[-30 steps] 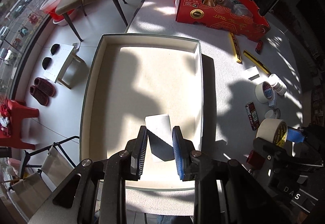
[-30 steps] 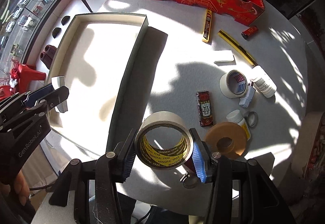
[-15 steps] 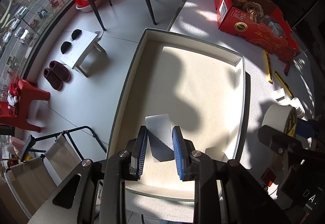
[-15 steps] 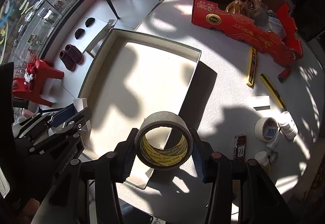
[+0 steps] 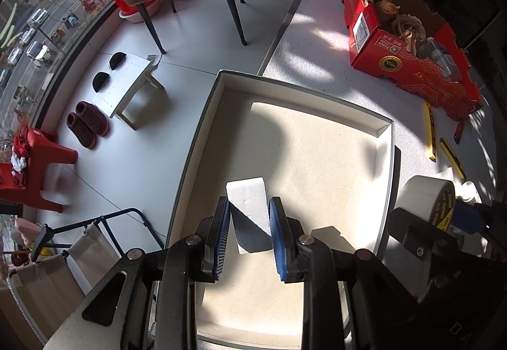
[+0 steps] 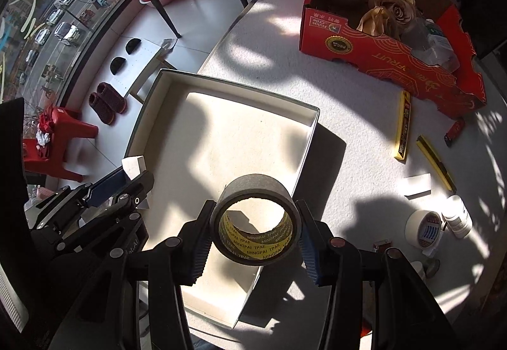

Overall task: Organize rigid objects
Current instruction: 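Carry the white block and masking-tape roll with both tools over the white tray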

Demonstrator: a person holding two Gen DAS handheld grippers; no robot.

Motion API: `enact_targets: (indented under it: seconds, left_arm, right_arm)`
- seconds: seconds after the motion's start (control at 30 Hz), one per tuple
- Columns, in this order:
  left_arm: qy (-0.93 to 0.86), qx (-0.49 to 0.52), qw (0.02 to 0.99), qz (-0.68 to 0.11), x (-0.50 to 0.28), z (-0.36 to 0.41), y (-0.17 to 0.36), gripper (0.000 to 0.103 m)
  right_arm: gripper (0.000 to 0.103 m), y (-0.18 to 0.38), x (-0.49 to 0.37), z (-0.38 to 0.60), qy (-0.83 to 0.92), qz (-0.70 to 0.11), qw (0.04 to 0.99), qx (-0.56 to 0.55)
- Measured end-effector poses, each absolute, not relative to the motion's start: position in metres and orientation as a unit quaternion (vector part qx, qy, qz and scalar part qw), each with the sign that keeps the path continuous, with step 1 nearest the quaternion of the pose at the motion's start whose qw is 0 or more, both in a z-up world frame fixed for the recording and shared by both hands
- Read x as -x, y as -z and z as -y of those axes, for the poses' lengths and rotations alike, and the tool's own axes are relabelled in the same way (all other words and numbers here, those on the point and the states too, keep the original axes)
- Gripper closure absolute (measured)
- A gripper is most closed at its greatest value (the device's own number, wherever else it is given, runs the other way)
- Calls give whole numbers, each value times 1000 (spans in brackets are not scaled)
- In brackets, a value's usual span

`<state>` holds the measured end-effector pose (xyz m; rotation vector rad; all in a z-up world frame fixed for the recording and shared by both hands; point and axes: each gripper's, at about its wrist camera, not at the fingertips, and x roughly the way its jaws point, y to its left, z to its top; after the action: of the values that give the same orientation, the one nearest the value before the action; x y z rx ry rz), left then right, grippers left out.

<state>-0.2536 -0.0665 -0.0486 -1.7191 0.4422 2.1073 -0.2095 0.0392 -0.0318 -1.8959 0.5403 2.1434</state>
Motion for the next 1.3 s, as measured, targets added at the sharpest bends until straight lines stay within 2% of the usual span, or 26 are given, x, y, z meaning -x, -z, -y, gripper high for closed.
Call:
enact_targets:
  seconds: [0.37, 1.3]
  left_arm:
    - [-750, 615, 183, -162, 266, 63, 62, 76]
    - [-742, 624, 176, -171, 272, 64, 84, 76]
  right_arm:
    - [53, 48, 225, -51, -722, -200, 126, 650]
    - [53, 66, 238, -57, -717, -182, 135, 660]
